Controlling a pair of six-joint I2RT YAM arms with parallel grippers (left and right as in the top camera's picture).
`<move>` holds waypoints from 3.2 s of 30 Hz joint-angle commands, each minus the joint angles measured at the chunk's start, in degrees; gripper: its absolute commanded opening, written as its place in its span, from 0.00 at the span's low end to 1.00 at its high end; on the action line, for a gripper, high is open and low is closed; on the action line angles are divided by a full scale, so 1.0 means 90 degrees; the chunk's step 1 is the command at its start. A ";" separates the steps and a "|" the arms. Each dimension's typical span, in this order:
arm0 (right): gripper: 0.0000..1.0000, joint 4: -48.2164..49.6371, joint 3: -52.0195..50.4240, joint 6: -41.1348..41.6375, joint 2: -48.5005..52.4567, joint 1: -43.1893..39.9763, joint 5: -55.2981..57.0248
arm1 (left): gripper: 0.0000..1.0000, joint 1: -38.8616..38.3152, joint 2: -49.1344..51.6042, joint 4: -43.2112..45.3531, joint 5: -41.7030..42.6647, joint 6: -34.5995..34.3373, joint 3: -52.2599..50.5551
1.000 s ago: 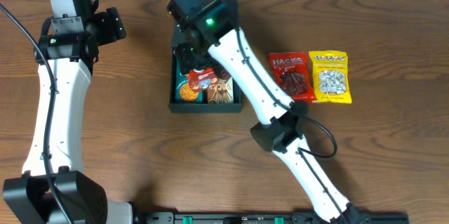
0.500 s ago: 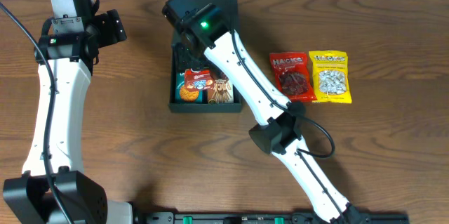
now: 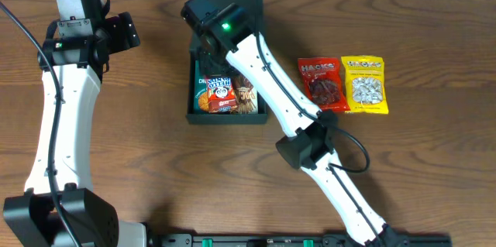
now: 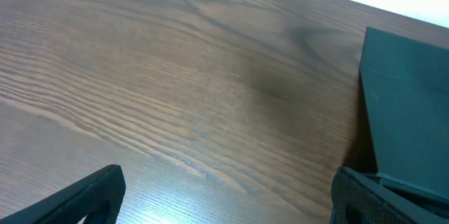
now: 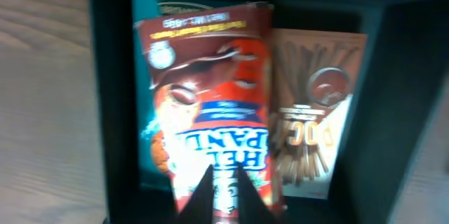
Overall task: Pack container
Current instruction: 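Carry the Hello Panda box into the black box and release it, then grasp the red Hacks candy bag with the right gripper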
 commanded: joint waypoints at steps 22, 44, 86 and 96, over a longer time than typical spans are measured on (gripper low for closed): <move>0.01 0.0624 -0.1421 -0.1863 0.0022 -0.0121 -0.0707 | 0.95 0.0015 0.0022 -0.0027 -0.0017 0.0068 -0.0019; 0.01 -0.0124 -0.0969 -0.2506 -0.0291 -0.0515 -0.0488 | 0.95 0.0015 0.0022 -0.0056 -0.0010 0.0068 -0.0019; 0.29 0.2866 -0.6368 -0.5476 -0.1615 -0.4699 -0.2395 | 0.95 0.0015 0.0068 -0.0585 0.0005 -0.0262 -0.0019; 0.01 0.3019 -0.6188 -0.5015 -0.1654 -0.4687 -0.3614 | 0.95 0.0015 0.0066 -0.0578 0.0002 -0.0296 -0.0019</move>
